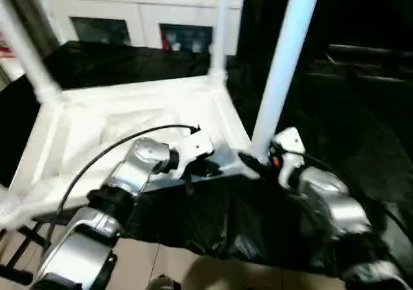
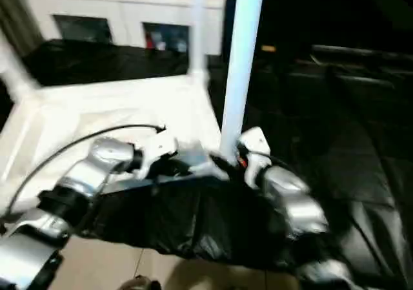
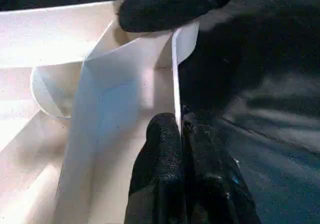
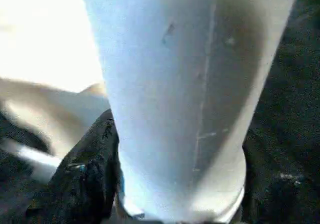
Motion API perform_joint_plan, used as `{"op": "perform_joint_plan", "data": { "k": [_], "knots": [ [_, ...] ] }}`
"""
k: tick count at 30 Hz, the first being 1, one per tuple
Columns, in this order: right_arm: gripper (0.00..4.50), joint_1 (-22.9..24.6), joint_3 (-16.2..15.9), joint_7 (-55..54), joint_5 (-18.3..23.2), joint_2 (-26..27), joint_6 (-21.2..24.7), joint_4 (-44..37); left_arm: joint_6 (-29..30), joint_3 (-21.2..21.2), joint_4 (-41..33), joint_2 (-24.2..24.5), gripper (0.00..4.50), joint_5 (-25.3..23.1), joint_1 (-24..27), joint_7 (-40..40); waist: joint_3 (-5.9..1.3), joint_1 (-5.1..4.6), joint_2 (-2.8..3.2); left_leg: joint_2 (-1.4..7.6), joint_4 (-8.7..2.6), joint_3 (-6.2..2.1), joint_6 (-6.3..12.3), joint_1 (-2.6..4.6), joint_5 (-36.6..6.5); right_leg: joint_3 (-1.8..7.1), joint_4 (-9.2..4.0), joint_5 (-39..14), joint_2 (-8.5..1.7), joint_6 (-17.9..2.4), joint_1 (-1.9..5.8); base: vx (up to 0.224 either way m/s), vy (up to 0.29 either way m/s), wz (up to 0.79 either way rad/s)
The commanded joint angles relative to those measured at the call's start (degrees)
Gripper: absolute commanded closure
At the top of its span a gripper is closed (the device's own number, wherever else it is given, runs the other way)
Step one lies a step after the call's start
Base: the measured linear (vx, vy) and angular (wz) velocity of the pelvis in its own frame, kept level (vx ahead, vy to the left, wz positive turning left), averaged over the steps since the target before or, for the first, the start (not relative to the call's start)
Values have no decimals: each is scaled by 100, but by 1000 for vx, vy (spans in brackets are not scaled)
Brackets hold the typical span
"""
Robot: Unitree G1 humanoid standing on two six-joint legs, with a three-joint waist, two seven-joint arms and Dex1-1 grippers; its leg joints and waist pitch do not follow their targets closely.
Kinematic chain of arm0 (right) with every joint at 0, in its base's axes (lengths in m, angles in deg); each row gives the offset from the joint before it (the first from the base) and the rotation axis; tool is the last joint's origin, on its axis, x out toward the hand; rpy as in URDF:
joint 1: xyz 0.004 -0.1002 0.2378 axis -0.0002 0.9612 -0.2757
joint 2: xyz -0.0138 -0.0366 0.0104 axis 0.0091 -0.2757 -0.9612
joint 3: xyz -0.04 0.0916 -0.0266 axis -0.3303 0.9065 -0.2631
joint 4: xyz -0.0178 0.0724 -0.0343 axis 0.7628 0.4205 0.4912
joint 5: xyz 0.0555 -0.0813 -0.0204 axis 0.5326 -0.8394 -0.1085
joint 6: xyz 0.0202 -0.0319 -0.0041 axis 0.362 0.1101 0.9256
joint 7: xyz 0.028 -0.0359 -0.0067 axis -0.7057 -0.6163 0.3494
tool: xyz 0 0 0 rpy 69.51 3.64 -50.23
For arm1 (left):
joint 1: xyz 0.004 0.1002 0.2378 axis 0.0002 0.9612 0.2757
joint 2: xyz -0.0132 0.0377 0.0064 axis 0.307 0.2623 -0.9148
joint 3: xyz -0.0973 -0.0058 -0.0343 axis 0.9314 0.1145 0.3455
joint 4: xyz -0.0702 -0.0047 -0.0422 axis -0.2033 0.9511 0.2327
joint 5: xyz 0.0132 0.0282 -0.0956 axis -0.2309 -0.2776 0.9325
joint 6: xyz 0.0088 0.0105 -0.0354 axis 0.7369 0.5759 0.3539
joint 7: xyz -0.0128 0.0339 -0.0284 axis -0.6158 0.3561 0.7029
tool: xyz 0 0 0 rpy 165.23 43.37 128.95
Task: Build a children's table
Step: Rotate leg to tighten
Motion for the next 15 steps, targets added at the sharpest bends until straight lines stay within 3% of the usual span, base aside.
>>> {"op": "perform_joint_plan", "data": {
  "k": [1,4,5,9,14,15],
  "knots": [
    [177,-79,-146,-412,-158,265,79,381,-85,-35,-119,-291,450,18,-245,-220,-425,0,-11,179,-448,-116,-156,128,-2231,227,-533,-2741,-394,-864,209,0,0,0],
    [177,-253,-37,-657,-126,541,-168,627,-78,-73,-78,-419,450,-45,-257,-402,-431,11,-5,191,-456,-111,-134,134,-2294,238,-524,-2576,-396,-897,212,0,0,0],
    [122,-282,-38,-652,-122,569,-224,658,-81,-81,-87,-432,450,-43,-250,-397,-434,9,-3,196,-463,-111,-123,127,-2265,246,-506,-2450,-388,-921,219,0,0,0],
    [88,-276,-82,-351,-58,541,-258,597,-173,-97,-103,-401,450,4,-191,-230,-442,18,-11,194,-460,-87,-56,113,-2155,265,-468,-2114,-380,-1043,245,0,0,0],
    [72,-214,-189,118,-84,300,-290,348,-193,-56,-305,-323,450,223,-90,181,-458,38,-6,202,-451,-77,8,99,-1971,273,-429,-1841,-377,-1132,276,0,0,0],
    [72,-73,-369,836,-24,-19,-351,45,-272,-93,-478,-153,450,336,16,603,-460,45,-5,208,-449,-71,32,104,-1943,276,-423,-1768,-370,-1151,274,0,0,0]
  ]
}}
